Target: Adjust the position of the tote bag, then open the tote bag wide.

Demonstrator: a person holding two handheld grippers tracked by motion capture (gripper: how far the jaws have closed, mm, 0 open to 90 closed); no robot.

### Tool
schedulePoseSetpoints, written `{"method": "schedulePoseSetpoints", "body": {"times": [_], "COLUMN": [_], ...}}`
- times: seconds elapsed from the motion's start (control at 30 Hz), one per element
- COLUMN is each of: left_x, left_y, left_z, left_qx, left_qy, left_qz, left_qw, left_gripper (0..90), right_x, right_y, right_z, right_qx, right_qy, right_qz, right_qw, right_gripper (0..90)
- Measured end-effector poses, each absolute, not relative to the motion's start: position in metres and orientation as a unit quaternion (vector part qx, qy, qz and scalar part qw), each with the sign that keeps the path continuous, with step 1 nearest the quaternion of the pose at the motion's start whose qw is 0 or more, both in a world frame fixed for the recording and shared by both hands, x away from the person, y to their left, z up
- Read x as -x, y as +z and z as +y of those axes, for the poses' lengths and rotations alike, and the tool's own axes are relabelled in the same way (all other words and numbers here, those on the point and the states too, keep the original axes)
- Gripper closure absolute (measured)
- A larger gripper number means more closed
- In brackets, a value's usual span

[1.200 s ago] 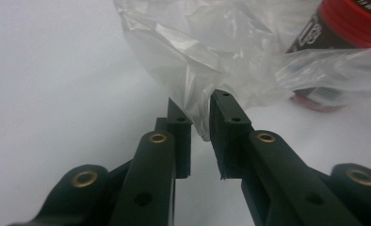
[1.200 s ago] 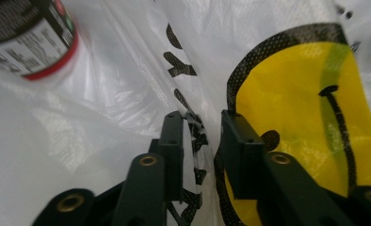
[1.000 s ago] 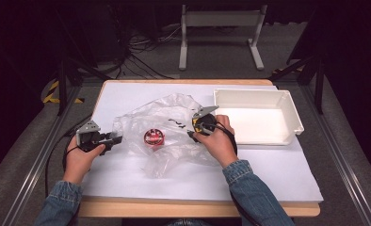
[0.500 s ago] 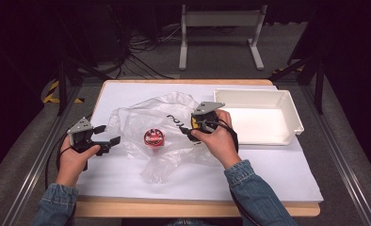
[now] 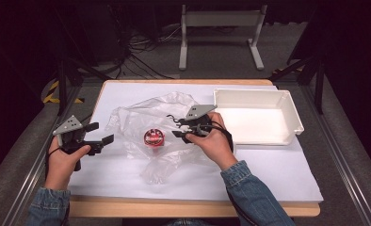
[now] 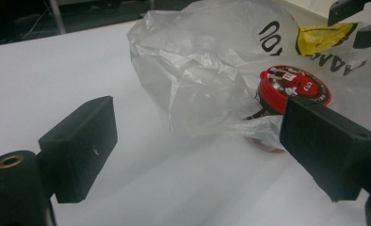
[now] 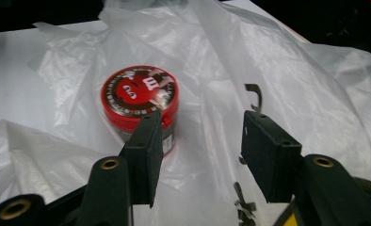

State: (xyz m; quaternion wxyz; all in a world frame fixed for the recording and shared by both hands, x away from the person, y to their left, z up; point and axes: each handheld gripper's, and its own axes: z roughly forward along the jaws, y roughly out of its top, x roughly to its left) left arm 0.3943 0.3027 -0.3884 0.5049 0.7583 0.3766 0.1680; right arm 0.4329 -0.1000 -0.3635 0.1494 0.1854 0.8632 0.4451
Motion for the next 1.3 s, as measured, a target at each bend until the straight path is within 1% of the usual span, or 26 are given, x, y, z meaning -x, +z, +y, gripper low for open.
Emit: {"method": "schedulePoseSetpoints", "body": {"times": [0.13, 0.2, 0.5, 0.7, 0.9, 0.97, 1.1, 1.3], "left_x": [-0.391, -0.388, -0.383, -0.381, -0.377, -0.375, -0.374, -0.373], "left_y": [-0.383, -0.379, -0.372, -0.372, -0.372, -0.372, -0.373, -0.373], "left_z": [0.302, 0.301, 0.301, 0.304, 0.311, 0.312, 0.313, 0.314], "left_qx": [-0.761, -0.759, -0.756, -0.751, -0.745, -0.745, -0.745, -0.744], "left_qy": [0.177, 0.173, 0.174, 0.169, 0.173, 0.173, 0.175, 0.175], "left_qz": [0.372, 0.366, 0.364, 0.368, 0.377, 0.379, 0.379, 0.382], "left_qw": [0.501, 0.509, 0.516, 0.522, 0.523, 0.522, 0.521, 0.519], "left_gripper": [12.3, 12.2, 12.1, 12.0, 12.0, 12.0, 12.0, 11.9], "right_x": [-0.434, -0.435, -0.442, -0.449, -0.454, -0.455, -0.456, -0.456], "right_y": [-0.366, -0.368, -0.382, -0.391, -0.404, -0.408, -0.414, -0.419], "right_z": [-0.097, -0.096, -0.092, -0.087, -0.082, -0.080, -0.076, -0.069], "right_qx": [-0.141, -0.140, -0.167, -0.176, -0.178, -0.176, -0.175, -0.169], "right_qy": [0.484, 0.488, 0.484, 0.476, 0.452, 0.440, 0.429, 0.436], "right_qz": [0.857, 0.856, 0.854, 0.856, 0.869, 0.876, 0.881, 0.880], "right_qw": [0.106, 0.100, 0.094, 0.097, 0.100, 0.096, 0.094, 0.078], "right_gripper": [47.5, 46.4, 42.8, 35.6, 31.0, 27.2, 22.8, 16.5]}}
